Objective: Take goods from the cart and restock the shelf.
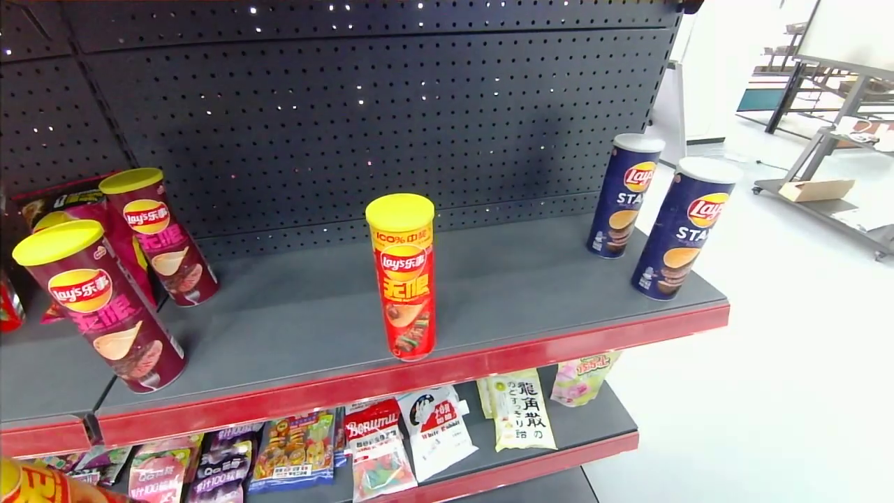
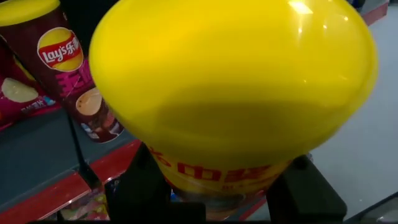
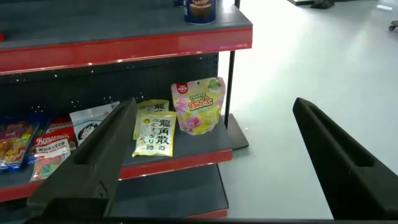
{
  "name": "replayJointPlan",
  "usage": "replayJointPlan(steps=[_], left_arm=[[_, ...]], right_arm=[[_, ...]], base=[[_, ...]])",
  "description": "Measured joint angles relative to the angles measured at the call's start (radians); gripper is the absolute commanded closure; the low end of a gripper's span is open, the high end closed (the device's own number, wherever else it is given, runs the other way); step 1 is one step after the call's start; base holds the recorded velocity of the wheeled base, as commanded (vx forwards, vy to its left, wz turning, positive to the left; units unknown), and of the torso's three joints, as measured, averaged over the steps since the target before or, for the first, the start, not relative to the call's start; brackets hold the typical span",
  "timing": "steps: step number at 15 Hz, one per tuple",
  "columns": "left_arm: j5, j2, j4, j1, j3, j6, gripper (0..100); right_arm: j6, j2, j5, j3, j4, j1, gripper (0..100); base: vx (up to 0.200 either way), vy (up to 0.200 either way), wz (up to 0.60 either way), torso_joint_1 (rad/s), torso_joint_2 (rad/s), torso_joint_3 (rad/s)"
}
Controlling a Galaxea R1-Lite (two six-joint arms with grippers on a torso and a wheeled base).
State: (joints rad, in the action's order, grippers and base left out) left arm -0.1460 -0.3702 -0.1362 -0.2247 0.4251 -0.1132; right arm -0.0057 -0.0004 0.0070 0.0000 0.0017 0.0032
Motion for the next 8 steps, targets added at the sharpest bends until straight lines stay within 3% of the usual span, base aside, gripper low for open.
replayJointPlan(steps=[3, 8], left_arm=[[-0.022, -0.134, 0.144, -0.001, 0.0, 0.051, 100], [-0.079, -0.426, 0.334, 0.003, 0.037, 0.093, 100]], right_arm=[[0.001, 0.0, 0.001, 0.0, 0.0, -0.001, 0], [0.002, 0.0, 0.0, 0.0, 0.0, 0.0, 0]], base=[[0.0, 0.0, 0.0, 0.0, 0.0, 0.0], [0.0, 0.0, 0.0, 0.0, 0.0, 0.0]])
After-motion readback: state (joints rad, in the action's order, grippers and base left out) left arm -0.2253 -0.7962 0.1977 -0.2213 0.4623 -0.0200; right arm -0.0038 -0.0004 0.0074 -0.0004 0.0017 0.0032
